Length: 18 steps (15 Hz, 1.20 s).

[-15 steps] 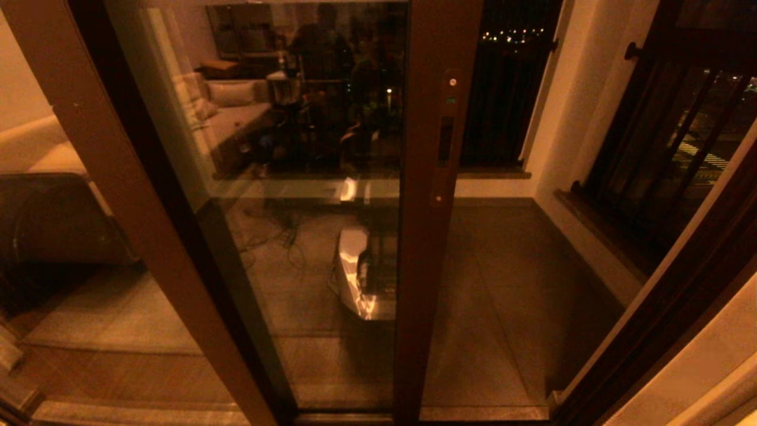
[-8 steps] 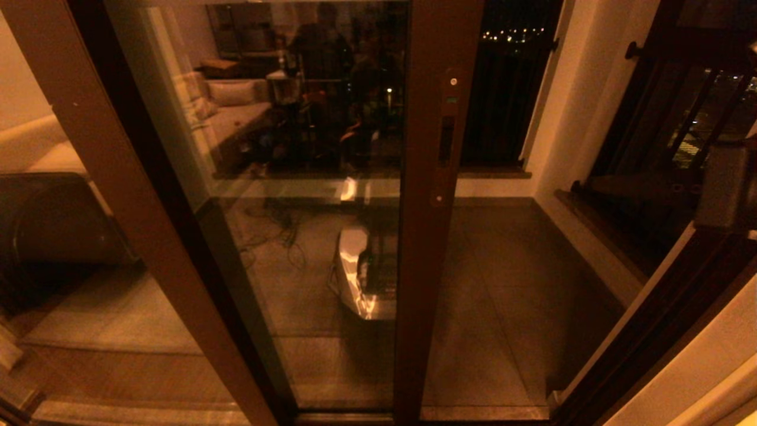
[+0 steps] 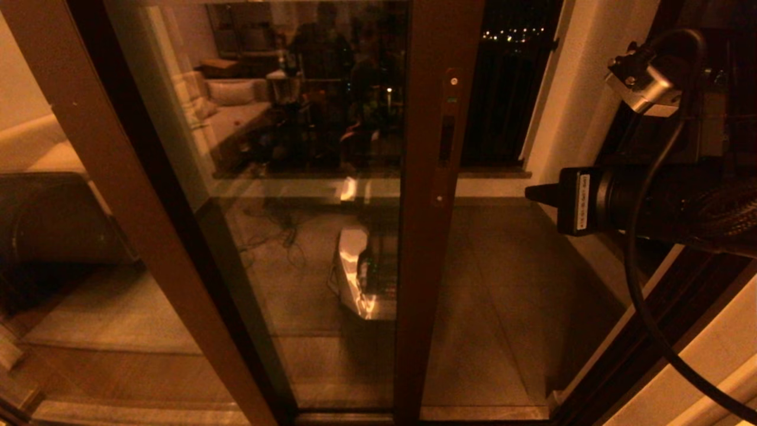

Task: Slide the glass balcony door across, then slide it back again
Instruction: Close the slid door

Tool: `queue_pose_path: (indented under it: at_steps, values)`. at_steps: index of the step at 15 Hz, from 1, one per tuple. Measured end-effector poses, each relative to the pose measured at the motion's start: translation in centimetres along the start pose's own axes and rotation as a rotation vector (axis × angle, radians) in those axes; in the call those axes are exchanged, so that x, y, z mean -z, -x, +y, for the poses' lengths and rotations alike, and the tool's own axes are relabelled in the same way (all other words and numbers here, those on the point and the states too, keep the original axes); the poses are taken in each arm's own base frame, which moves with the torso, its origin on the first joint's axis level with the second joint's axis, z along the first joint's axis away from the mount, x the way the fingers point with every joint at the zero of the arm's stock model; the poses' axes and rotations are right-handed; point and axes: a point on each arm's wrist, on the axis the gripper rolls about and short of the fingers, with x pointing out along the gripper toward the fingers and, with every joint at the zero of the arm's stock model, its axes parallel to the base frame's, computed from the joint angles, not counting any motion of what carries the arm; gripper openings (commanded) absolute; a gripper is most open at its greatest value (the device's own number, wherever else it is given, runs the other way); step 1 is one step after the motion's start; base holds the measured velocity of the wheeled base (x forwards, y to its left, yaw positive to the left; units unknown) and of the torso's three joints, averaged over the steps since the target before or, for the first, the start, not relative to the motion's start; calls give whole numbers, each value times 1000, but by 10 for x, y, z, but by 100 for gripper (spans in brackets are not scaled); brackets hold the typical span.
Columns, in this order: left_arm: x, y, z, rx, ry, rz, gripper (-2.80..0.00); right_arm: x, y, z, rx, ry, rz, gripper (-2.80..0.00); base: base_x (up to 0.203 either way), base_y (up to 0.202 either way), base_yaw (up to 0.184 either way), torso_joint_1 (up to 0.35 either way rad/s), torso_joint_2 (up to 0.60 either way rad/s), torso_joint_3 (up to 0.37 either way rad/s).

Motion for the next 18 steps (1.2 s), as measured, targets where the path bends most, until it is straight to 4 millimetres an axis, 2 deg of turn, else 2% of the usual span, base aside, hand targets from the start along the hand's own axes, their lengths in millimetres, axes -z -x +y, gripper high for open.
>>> queue_pose_path:
  at_steps: [3, 4, 11, 14, 18]
  values:
    - [0, 0, 0, 0, 1, 0, -280, -5, -4, 16, -47, 15, -8, -280, 0, 0, 0, 0, 0, 0]
    - [0, 0, 0, 0, 0, 0, -280, -7, -8, 21, -46, 18, -13, 0, 0, 0, 0, 0, 0, 0]
    - [0, 0, 0, 0, 1, 0, -280, -23, -46, 33, -16, 39, -36, 0, 0, 0, 0, 0, 0, 0]
    - [0, 0, 0, 0, 1, 0, -280, -28, -64, 24, 53, 25, -43, 0, 0, 0, 0, 0, 0, 0]
    - [0, 0, 0, 0, 1, 0, -280, -33, -80, 2, 131, 6, -50, 0, 0, 0, 0, 0, 0, 0]
